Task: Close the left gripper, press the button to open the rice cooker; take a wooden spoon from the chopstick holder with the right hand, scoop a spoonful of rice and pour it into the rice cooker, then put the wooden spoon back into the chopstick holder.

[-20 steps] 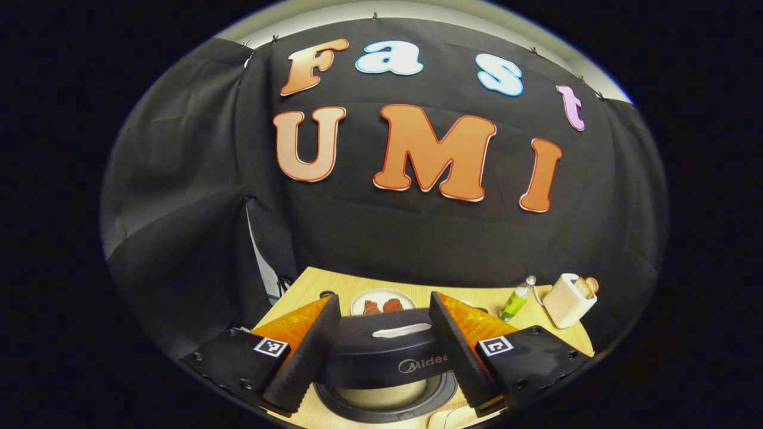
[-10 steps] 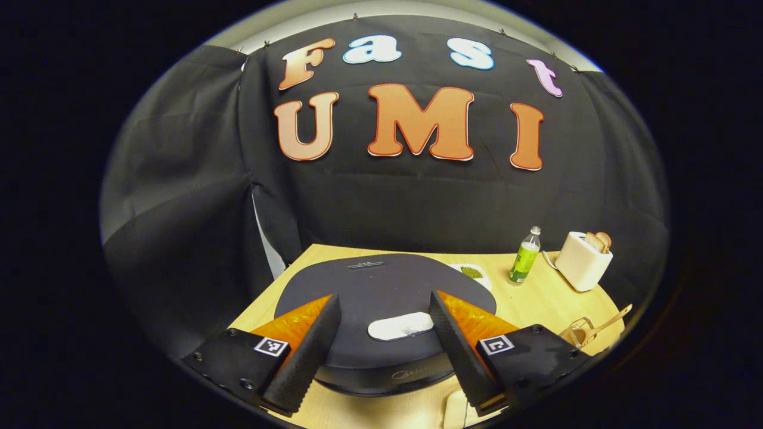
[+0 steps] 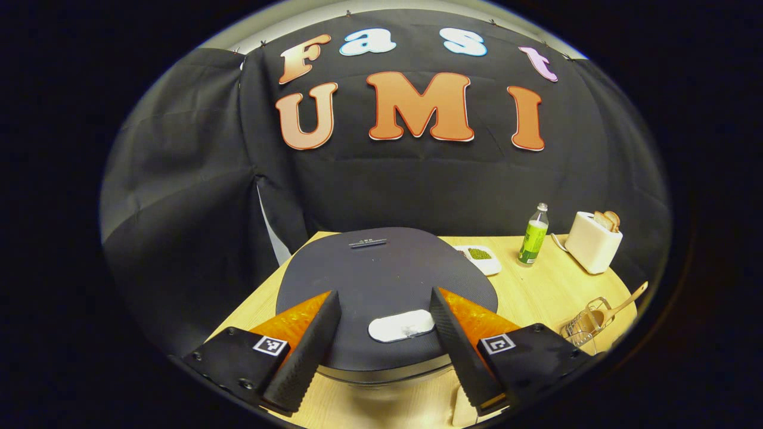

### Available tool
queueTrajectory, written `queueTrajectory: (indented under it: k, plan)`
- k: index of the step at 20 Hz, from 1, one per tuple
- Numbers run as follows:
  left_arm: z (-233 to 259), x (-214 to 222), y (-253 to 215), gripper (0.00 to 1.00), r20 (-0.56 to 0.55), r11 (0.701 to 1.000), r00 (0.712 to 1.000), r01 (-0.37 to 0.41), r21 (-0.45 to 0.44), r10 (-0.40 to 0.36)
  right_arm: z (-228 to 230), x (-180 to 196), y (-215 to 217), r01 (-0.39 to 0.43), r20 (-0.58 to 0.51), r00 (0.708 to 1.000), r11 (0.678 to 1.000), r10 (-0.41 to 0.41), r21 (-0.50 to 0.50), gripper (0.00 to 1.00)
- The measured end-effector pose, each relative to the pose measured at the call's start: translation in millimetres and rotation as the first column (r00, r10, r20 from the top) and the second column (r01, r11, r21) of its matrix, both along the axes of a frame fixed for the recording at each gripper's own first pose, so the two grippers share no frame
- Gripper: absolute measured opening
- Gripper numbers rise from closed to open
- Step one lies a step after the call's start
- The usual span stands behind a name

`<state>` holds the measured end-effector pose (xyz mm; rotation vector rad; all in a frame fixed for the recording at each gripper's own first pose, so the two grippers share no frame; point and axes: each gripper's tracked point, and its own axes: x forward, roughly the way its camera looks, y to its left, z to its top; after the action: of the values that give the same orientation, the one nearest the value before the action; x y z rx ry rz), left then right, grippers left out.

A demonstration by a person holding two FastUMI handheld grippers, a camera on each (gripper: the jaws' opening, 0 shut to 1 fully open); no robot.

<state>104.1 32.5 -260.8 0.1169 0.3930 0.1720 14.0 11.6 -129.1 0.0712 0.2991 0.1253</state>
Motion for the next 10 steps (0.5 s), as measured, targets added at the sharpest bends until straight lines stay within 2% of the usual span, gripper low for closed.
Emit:
queueTrajectory:
  k: [5, 10]
  plan:
    - [-3, -1, 0, 0.99, 0.067, 0.999, 0.997, 0.027, 0.018, -0.028, -16, -1, -6, 0.018, -0.034, 0.999, 1.000, -0.018, -0.003, 0.95]
    - [-3, -1, 0, 1.00, 0.053, 0.999, 0.998, 0.030, 0.024, -0.031, -21, -2, -1, 0.012, -0.041, 0.999, 1.000, -0.013, -0.025, 0.95]
